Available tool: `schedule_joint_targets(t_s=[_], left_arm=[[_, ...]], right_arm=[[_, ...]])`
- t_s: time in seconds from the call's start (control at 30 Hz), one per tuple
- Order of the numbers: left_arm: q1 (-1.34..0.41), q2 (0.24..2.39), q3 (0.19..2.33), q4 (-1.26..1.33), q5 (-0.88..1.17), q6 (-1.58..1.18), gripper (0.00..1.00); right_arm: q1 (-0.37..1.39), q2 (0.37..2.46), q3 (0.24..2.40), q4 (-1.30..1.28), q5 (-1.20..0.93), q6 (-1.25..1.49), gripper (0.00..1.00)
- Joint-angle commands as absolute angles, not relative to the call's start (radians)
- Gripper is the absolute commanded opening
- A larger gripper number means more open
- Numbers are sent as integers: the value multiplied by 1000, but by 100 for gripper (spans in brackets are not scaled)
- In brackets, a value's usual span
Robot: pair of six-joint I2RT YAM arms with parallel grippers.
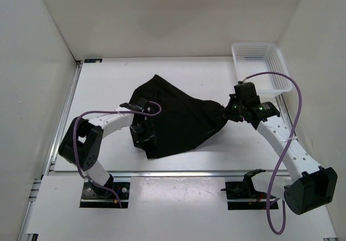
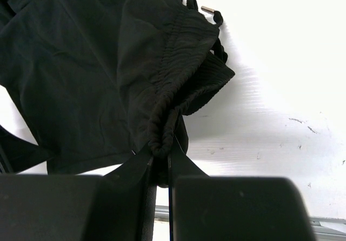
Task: Fold and stack the shorts
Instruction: Flatten the shorts out
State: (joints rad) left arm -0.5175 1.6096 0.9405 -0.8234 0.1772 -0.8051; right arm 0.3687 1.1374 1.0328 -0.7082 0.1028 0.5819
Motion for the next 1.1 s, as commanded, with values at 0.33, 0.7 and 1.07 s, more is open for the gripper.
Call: schedule_joint_targets(t_s=[0.33,0.7,1.07], left_arm=[[-586,1586,920,-804,209,-840,64],[-606,1617,911,-795,201,-867,21],[-390,1601,1277,-1009,86,-691,10]], right_arm=[[367,1092,1029,-723,166,586,0],[367,1101,1029,-723,166,597,0],[335,1205,1127,-680,187,554,0]])
